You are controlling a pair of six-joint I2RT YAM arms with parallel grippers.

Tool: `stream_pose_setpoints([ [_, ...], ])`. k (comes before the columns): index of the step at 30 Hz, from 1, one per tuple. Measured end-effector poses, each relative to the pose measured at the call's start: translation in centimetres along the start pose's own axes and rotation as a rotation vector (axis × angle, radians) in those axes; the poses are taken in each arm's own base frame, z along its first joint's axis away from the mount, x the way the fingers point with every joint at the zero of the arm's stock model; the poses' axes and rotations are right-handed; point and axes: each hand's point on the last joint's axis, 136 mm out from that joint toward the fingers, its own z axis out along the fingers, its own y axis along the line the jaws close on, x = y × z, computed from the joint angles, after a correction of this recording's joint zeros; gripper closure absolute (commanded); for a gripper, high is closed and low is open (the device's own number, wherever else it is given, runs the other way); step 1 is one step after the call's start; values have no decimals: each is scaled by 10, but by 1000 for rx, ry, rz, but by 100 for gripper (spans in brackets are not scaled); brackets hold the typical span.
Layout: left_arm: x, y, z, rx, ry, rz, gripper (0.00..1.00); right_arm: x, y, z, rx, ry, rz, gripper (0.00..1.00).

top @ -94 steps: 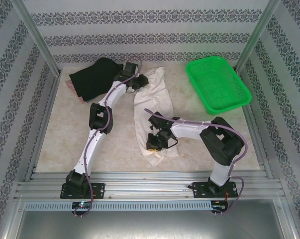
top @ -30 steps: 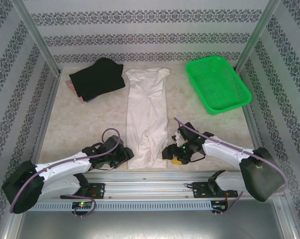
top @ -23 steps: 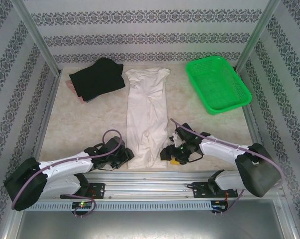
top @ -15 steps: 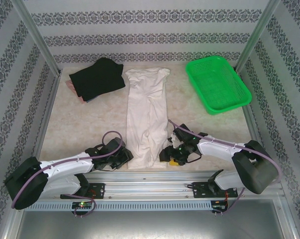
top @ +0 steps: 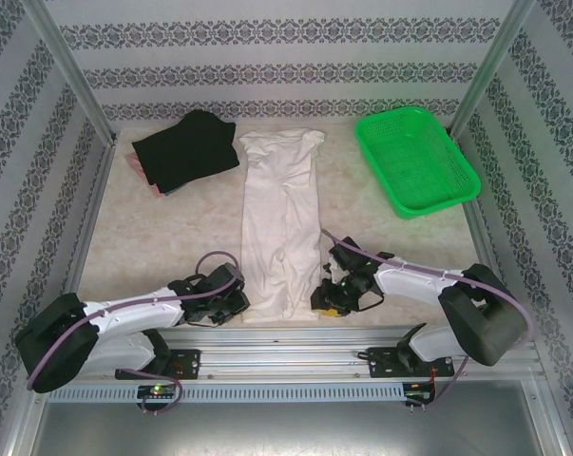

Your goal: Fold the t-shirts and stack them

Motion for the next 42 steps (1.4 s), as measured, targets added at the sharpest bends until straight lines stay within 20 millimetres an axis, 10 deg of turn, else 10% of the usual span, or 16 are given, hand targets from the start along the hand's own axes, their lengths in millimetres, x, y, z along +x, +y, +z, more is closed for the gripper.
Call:
stream_pose_setpoints([
  [8,1,-14,-2,92,-17,17,94,-3,23,1,-41,-3,-56,99],
  [20,17,-48,-61,388,-14,47,100,30,11,-26,-56,-43,-40,100],
  [32,29,-28,-47,278,6,61,100,45,-2,-26,-26,-15,21,100],
  [42,-16,-77,-93,409,-140,-24,100,-7,46,-73,-74,-119,2,100],
])
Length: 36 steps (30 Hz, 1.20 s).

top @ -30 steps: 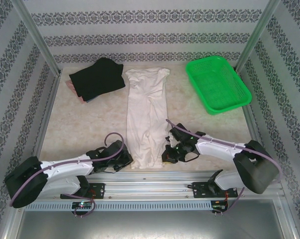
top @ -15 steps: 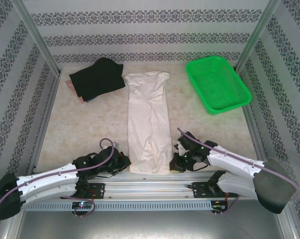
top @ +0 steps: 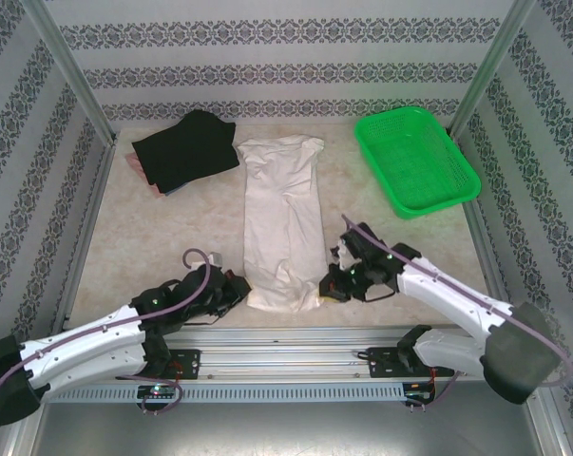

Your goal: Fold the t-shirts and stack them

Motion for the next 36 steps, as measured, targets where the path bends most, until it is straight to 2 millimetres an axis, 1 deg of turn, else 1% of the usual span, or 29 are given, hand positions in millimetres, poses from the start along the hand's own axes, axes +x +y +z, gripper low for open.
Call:
stream_pose_setpoints([
  [5,-57,-10,9,-40,-77,-82,100,-60,21,-13,0,-37,-8,100],
  [10,-106,-40,31,-27,-61,-102,100,-119,40,-20,-15,-67,-29,100],
  [12,-127,-48,43,-16,-49,-107,100,-144,44,-20,-17,-76,-34,100],
  [15,-154,-48,60,-11,-29,-123,100,-178,48,-18,-18,-90,-37,100],
  [19,-186,-44,83,-11,7,-145,100,-215,47,-14,-16,-100,-32,100],
  [21,-203,-47,96,3,24,-148,100,-230,45,-12,-13,-103,-28,100],
  [24,-221,-55,115,27,46,-140,100,-250,42,-11,-11,-109,-17,100],
  [29,-241,-65,147,65,94,-123,100,-277,35,-8,-9,-119,3,100],
  [33,-251,-59,167,65,122,-130,100,-293,29,0,-6,-117,16,100],
  [36,-257,-50,175,58,129,-147,100,-302,26,6,-6,-113,25,100],
])
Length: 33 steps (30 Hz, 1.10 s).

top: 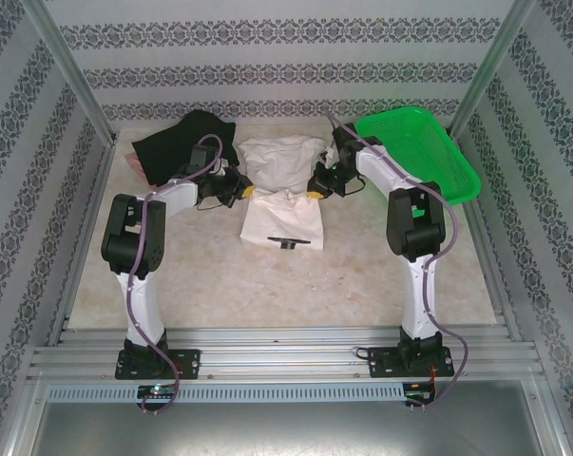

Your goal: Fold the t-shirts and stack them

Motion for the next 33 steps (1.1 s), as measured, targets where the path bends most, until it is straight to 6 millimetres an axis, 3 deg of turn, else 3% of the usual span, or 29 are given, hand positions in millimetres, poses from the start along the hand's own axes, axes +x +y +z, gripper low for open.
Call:
stream_pose_setpoints([
  [6,-18,16,-1,-9,-11,-30,100,-18,1,12,-13,0,0,95],
  [14,-37,15,-10,5,-49,-30,100,-48,14,11,-73,-28,7,92],
  [19,-39,13,-10,10,-57,-24,99,-54,19,12,-97,-25,14,84],
  [21,-43,12,-7,12,-58,-21,87,-53,18,15,-100,-14,22,76],
  [24,-49,9,-3,15,-67,-16,59,-54,16,15,-110,-10,47,65],
  [27,-52,6,-4,24,-78,-26,45,-64,17,8,-127,-40,60,55],
  [30,-56,-5,-8,44,-93,-23,38,-84,21,-13,-156,-106,52,52],
  [33,-59,-30,-21,86,-118,4,37,-92,29,-47,-178,-170,29,52],
])
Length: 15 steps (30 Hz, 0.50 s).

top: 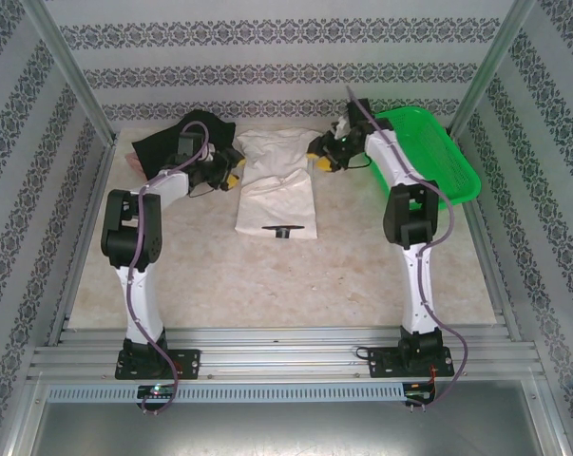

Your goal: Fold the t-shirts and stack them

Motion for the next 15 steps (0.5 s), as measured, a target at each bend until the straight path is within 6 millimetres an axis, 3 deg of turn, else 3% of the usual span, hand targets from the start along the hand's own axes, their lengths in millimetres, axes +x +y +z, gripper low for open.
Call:
stream_pose_setpoints([
  [2,1,-23,-15,38,-18,29,37,2,14,-28,-17,-38,-29,54],
  [4,7,-50,-38,83,-39,72,37,19,30,-55,-33,-63,-53,58],
  [6,19,-71,-64,114,-55,122,41,47,43,-73,-57,-70,-77,65],
  [8,36,-80,-85,122,-60,176,47,78,52,-78,-90,-57,-92,74],
  [10,55,-76,-95,94,-47,220,58,105,53,-65,-108,-18,-93,86],
  [12,77,-58,-89,51,-4,235,70,124,43,-38,-105,35,-78,91],
  [15,108,-8,-64,-53,91,211,81,145,18,11,-73,122,-25,96],
])
